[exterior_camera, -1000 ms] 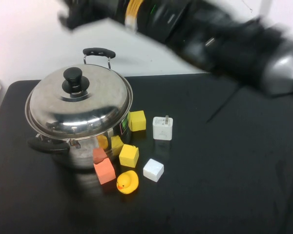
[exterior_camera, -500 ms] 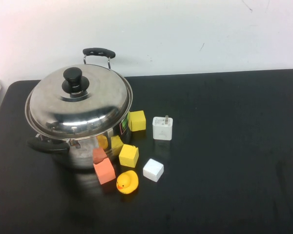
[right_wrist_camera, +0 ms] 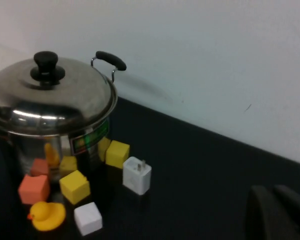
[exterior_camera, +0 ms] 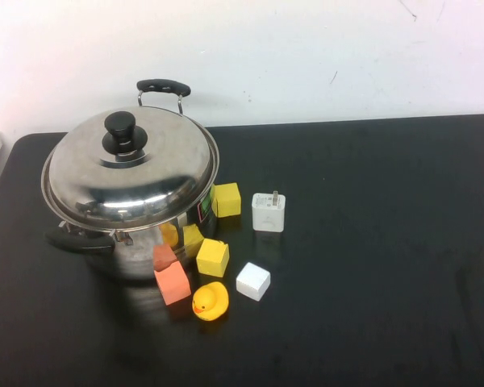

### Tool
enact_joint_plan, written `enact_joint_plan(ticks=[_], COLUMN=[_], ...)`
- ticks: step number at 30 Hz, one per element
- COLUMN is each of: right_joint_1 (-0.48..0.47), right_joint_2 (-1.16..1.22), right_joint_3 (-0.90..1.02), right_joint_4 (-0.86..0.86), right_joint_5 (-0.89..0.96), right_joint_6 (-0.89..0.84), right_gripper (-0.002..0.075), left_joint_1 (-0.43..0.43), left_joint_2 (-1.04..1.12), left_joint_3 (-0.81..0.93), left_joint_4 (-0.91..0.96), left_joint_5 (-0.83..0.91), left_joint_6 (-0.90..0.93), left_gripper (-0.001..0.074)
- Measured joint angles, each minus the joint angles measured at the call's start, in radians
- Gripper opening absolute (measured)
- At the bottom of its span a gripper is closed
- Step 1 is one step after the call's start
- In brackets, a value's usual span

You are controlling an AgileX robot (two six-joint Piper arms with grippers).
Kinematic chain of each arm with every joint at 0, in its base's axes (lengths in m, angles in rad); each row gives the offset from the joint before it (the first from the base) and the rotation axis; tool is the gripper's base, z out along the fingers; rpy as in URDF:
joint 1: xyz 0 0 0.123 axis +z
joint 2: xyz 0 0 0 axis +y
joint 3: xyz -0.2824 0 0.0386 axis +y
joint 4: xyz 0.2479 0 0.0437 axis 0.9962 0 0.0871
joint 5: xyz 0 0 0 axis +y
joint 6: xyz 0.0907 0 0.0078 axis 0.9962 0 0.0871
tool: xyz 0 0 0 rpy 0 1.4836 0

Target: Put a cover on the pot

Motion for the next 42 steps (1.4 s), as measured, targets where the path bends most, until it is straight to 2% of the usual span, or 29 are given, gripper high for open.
enact_joint_plan(ticks=[7, 18, 20, 22, 25, 29, 32, 35, 38, 42], right_joint_1=[0.000, 0.000, -0.009, -0.044, -0.182, -0.463, -0.654, -0.796, -0.872, -0.901], right_joint_2=[-0.256, -0.453, -0.471, -0.486, -0.497, -0.535, -0.586, -0.651, -0.711, -0.734], right_joint_3=[0.181, 0.203, 0.203, 0.203, 0.214, 0.270, 0.356, 0.459, 0.556, 0.680], right_joint_4=[0.061, 0.106, 0.126, 0.173, 0.294, 0.452, 0.528, 0.553, 0.565, 0.572], right_joint_5=[-0.016, 0.052, 0.081, 0.123, 0.152, 0.151, 0.109, 0.033, -0.023, -0.044], right_joint_6=[0.089, 0.149, 0.112, -0.001, -0.220, -0.408, -0.487, -0.512, -0.520, -0.532], right_gripper=[-0.0002, -0.0002, -0.0002, -0.0002, -0.0002, -0.0002, -0.0002, -0.0002, -0.0002, -0.0002], left_joint_1=[0.000, 0.000, 0.000, 0.000, 0.000, 0.000, 0.000, 0.000, 0.000, 0.000], left_joint_2=[0.000, 0.000, 0.000, 0.000, 0.000, 0.000, 0.000, 0.000, 0.000, 0.000], left_joint_3=[0.000, 0.000, 0.000, 0.000, 0.000, 0.000, 0.000, 0.000, 0.000, 0.000], left_joint_4=[0.000, 0.000, 0.000, 0.000, 0.000, 0.000, 0.000, 0.000, 0.000, 0.000], left_joint_5=[0.000, 0.000, 0.000, 0.000, 0.000, 0.000, 0.000, 0.000, 0.000, 0.000], left_joint_6=[0.000, 0.000, 0.000, 0.000, 0.000, 0.000, 0.000, -0.001, -0.002, -0.002], left_gripper=[-0.0002, -0.0002, -0.0002, -0.0002, -0.0002, -0.0002, -0.0002, -0.0002, -0.0002, -0.0002])
